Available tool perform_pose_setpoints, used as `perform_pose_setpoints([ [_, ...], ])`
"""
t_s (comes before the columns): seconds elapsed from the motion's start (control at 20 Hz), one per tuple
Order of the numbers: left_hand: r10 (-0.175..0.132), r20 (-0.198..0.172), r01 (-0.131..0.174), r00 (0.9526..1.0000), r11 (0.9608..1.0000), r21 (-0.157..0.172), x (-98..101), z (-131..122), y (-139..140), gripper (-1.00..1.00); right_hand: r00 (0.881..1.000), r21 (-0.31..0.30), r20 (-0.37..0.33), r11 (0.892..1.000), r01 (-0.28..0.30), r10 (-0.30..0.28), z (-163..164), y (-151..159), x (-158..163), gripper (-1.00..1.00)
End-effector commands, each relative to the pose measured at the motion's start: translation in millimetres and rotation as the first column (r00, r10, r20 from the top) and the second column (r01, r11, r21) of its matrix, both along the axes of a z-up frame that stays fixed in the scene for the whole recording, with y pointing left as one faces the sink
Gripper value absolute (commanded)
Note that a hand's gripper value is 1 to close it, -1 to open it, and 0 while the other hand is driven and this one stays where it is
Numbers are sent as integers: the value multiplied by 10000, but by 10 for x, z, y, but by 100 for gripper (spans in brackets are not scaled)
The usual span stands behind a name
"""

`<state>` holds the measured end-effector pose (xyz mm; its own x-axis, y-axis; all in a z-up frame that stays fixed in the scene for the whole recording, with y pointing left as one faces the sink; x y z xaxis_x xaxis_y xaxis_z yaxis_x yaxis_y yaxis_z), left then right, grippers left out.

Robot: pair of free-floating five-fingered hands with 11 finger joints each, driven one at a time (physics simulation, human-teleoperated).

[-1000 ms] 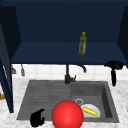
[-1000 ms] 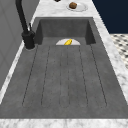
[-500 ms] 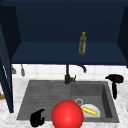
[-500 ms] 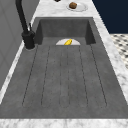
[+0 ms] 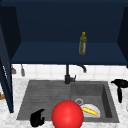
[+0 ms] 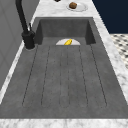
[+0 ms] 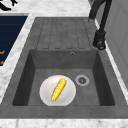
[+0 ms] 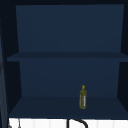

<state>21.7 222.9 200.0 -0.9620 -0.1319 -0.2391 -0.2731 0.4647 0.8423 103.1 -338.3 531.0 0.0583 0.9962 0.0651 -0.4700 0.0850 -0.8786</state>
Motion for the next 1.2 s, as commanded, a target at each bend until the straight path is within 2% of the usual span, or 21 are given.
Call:
perform_pose_setpoints([
  [0.0, 0, 0, 0, 10000, 10000, 0, 0, 0, 0, 0, 9976, -60, -256, 9979, 638, -640, -310, 188, -6, -100],
  [0.15, 0, 0, 0, 10000, 10000, 0, 0, 0, 0, 0, 9842, -498, -334, 9838, 1721, -1738, -524, 151, 63, -100],
  [0.25, 0, 0, 0, 10000, 10000, 0, 0, 0, 0, 0, 9754, -700, -405, 9744, 2138, -2169, -678, 170, 98, -100],
  [0.45, 0, 0, 0, 10000, 10000, 0, 0, 0, 0, 0, 9616, -1035, -586, 9597, 2613, -2681, -992, 284, 154, -100],
  [0.6, 0, 0, 0, 10000, 10000, 0, 0, 0, 0, 0, 9549, -1257, -884, 9542, 2715, -2833, -1075, 368, 288, -100],
  [0.7, 0, 0, 0, 10000, 10000, 0, 0, 0, 0, 0, 9424, -1388, -773, 9395, 3130, -3254, -1068, 190, 197, -100],
  [0.9, 0, 0, 0, 10000, 10000, 0, 0, 0, 0, 0, 9606, -1047, -938, 9621, 2519, -2617, -1134, -42, 290, -100],
  [1.15, 0, 0, 0, 10000, 10000, 0, 0, 0, 0, 0, 9686, -573, -1065, 9739, 2196, -2247, -1238, -384, 428, -100],
])
